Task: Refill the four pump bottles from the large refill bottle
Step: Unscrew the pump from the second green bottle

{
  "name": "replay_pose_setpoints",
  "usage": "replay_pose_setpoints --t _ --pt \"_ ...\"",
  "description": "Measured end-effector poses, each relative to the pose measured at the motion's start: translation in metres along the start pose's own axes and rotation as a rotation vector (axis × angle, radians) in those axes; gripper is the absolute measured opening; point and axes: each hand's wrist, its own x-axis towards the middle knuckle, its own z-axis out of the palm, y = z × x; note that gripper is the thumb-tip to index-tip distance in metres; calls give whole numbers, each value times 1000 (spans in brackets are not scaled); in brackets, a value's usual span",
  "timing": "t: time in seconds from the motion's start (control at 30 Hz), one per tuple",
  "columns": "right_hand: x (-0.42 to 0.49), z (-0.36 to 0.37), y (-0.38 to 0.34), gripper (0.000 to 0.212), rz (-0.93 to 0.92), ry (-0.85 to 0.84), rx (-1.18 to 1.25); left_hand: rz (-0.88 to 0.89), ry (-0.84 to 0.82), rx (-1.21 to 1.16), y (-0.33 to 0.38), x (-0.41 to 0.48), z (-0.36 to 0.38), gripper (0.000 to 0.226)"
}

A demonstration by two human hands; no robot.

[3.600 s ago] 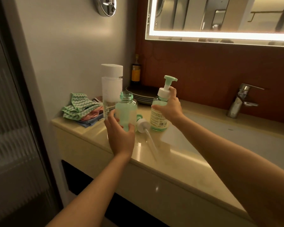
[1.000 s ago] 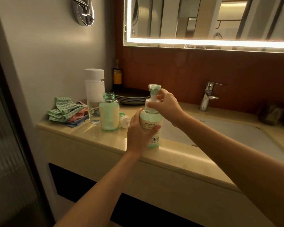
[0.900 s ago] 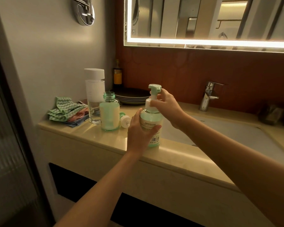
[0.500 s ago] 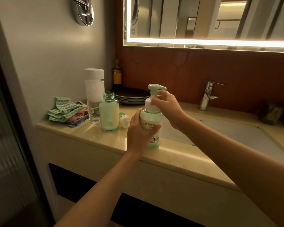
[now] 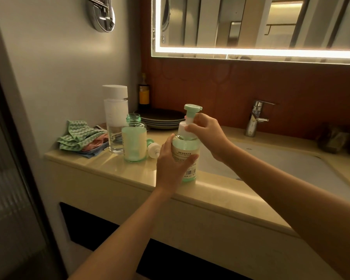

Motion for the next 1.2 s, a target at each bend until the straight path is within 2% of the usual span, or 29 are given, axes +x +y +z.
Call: replay_pose_setpoints --t 0.13,0.27,0.33,0.5,0.57,0.67,0.83,1.0,1.13,1.2 --pt "-3 0 0 33 -19 -45 33 2 -1 1 -1 0 0 76" --pt "3 4 2 55 -36 72 -179 -3 2 12 1 0 1 77" --pt "4 6 2 55 -47 123 -232 -7 1 14 0 0 1 78" --pt "-1 7 2 40 -30 44 -61 -20 -6 2 2 -1 0 76" --pt "-1 7 3 43 -19 20 -24 -16 -8 6 3 -1 0 75" --pt "2 6 3 57 -13 67 -103 -16 -5 8 2 -1 0 76" --pt "4 7 4 43 -76 176 -245 -27 -5 4 2 -1 0 76" --pt "-1 9 4 35 -44 96 -64 -30 -8 2 3 -2 0 75" --pt "-2 13 5 57 -90 171 -214 -30 -13 1 2 -2 0 77" --pt "-2 13 5 59 -92 223 -287 -29 -12 1 1 -2 0 78"
